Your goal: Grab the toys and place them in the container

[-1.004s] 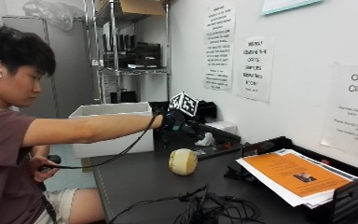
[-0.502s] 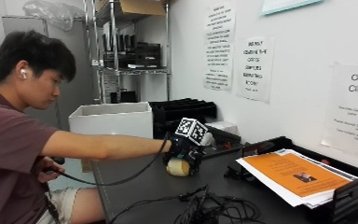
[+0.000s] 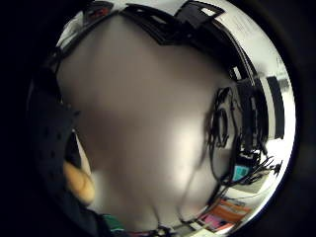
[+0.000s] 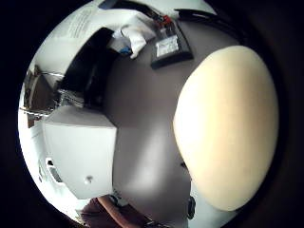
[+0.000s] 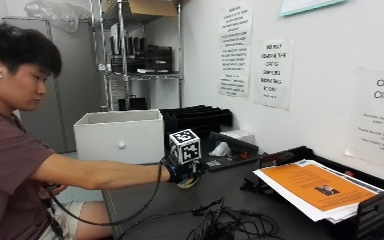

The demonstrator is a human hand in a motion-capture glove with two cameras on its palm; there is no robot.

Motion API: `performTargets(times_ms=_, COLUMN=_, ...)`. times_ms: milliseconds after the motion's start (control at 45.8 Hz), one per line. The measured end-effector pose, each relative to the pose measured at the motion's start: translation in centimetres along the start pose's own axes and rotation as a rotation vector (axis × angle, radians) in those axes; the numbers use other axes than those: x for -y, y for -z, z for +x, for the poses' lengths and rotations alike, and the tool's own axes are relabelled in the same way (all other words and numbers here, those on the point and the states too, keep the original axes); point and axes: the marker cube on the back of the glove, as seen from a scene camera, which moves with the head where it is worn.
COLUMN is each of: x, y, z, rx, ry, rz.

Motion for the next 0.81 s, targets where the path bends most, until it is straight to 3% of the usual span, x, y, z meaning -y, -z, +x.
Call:
performTargets(times_ms=197, x=-0.3, y=2.9, z=-2.0, rx=0.073, ry=-0.018, rz=0.082)
performTargets(times_ms=415, x=0.5, y=10.3, z=-5.1, rx=0.072, ry=0.03, rz=0.142)
performTargets(times_ms=611, x=-0.5, y=19.9, z=-9.5, rx=-0.022, ry=0.183, rz=0.144)
performTargets(times_ms=808, x=-1.0, y=26.4, z=-18.3, rx=-0.108, ry=0.341, rz=0.155)
